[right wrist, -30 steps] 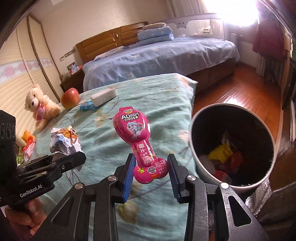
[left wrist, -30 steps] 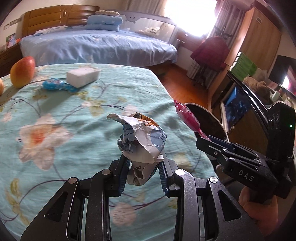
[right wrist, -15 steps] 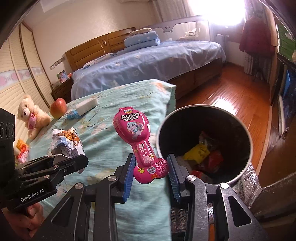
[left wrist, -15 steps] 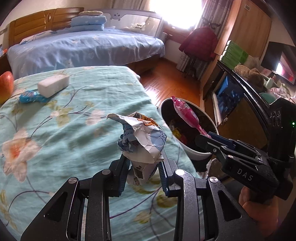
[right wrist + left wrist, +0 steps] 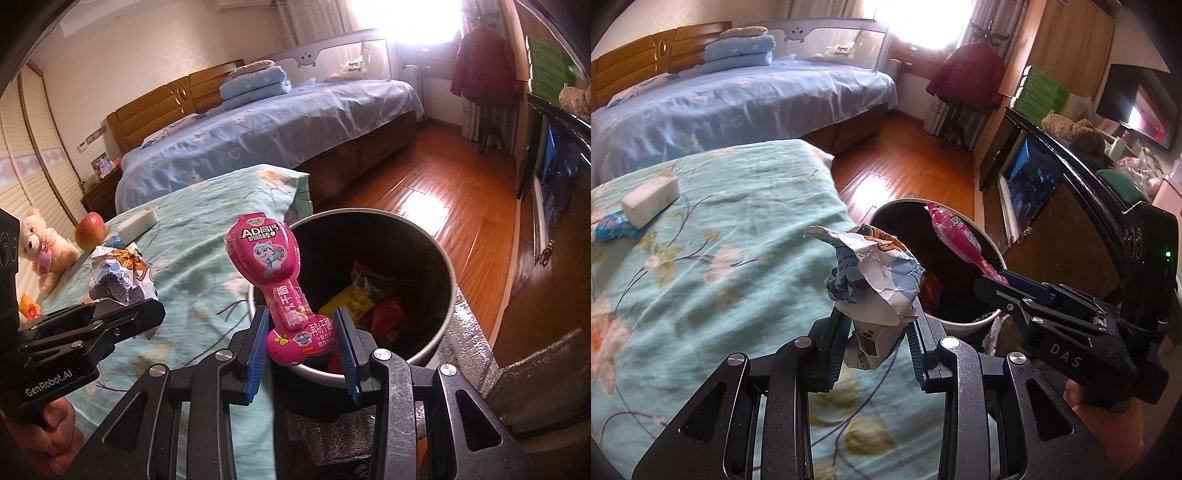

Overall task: Collect trash
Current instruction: 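Carry the white wrapper and pink candy toy over the bin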

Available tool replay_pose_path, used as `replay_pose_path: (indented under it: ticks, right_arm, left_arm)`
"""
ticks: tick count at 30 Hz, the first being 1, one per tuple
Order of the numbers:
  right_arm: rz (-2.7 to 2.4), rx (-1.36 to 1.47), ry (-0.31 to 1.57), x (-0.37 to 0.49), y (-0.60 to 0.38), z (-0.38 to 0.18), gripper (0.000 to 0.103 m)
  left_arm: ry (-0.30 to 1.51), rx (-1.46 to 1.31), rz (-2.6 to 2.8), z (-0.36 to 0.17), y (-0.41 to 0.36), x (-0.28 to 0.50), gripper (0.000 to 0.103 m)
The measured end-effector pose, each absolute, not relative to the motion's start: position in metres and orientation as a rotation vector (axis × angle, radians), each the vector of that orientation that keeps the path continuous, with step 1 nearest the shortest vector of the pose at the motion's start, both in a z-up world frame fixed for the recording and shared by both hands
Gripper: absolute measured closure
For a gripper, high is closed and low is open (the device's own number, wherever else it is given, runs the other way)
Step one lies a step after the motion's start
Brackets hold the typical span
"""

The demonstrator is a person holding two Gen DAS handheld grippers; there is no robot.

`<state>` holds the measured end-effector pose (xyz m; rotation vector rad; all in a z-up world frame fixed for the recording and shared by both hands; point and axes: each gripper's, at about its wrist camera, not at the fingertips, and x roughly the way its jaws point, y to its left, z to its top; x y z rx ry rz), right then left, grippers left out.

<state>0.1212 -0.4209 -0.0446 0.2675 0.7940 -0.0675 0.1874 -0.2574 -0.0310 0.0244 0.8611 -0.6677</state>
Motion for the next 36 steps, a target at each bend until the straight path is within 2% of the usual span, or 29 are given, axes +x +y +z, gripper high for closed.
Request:
replay_pose_path:
  ticks: [36]
  right_arm:
    - [-0.158, 0.299, 0.815, 0.139, -0.477, -0.056, 0.067]
  left_arm:
    - [0.893, 0.085, -0.714, -0.036, -0.322, 0.212, 0.075]
